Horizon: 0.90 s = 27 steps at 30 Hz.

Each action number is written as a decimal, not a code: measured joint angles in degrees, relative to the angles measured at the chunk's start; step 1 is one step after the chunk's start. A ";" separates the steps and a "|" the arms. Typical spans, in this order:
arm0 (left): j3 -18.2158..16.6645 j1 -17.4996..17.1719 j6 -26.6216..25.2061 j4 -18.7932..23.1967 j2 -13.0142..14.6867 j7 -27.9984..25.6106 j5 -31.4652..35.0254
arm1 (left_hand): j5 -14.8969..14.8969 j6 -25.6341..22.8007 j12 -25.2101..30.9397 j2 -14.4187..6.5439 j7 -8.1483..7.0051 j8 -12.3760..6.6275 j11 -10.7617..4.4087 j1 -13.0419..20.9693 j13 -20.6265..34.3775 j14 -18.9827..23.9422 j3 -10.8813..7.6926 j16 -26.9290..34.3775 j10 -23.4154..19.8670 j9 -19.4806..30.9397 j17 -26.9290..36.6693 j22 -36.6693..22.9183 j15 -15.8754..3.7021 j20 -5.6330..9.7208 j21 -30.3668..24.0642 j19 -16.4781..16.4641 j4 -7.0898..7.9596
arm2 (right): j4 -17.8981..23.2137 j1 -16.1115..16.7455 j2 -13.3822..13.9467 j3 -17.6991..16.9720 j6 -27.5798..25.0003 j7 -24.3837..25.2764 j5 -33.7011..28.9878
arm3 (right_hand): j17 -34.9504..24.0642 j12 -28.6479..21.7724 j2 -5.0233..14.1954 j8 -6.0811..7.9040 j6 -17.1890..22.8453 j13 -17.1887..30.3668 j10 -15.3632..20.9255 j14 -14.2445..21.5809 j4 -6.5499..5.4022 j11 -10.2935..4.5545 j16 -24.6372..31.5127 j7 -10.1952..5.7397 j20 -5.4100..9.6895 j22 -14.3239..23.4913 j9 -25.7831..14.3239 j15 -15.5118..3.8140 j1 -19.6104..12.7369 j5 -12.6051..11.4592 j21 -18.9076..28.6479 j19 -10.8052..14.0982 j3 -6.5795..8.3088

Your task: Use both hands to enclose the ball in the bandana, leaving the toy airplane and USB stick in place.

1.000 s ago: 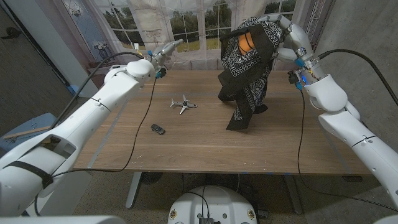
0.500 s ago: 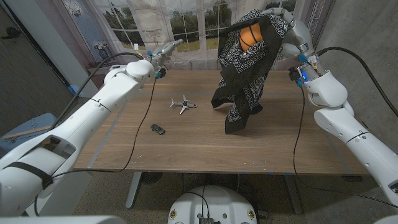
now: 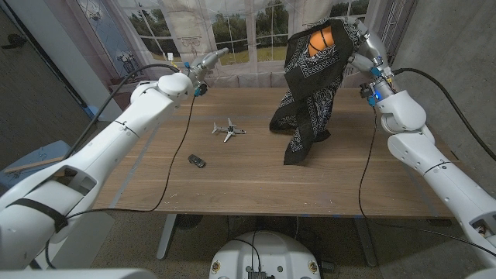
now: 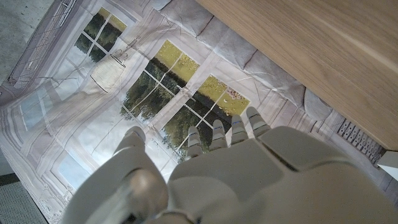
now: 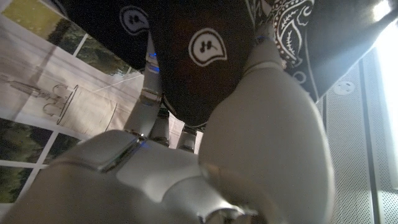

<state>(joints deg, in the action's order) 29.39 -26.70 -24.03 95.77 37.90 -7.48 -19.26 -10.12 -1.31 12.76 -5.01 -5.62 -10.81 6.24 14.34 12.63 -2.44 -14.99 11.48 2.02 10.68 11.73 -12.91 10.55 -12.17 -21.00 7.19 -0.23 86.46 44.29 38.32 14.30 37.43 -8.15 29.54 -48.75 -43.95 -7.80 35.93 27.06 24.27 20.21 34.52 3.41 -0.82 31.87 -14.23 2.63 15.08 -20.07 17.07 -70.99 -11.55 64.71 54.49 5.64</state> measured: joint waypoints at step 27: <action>1.20 1.94 1.28 -3.26 -1.22 1.91 0.51 | 0.00 0.21 0.00 0.31 -0.21 0.00 0.11 -0.30 0.00 0.00 0.07 0.00 0.51 0.00 0.00 0.00 0.00 0.00 0.00 0.00 -0.42 | -0.38 0.90 3.19 0.83 -11.40 16.55 -20.51 | -1.10 -0.01 -0.61 0.79 0.01 0.00 0.00 0.80 0.00 0.00 -1.58 0.00 -0.60 -1.61 0.60 0.40 -0.61 0.08 1.85 -0.61 0.00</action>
<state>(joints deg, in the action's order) 30.59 -24.76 -22.76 92.51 36.68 -5.56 -18.75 -10.12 -1.09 12.76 -4.70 -5.83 -10.81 6.35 14.04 12.63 -2.44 -14.92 11.48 2.52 10.68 11.73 -12.90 10.55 -12.17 -21.00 7.18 -0.66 86.08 45.19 41.51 15.13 26.04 8.40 9.03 -49.85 -43.95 -8.42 36.72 27.07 24.27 20.21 35.33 3.41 -0.82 30.29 -14.24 2.03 13.47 -19.47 17.47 -71.61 -11.47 66.56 53.88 5.64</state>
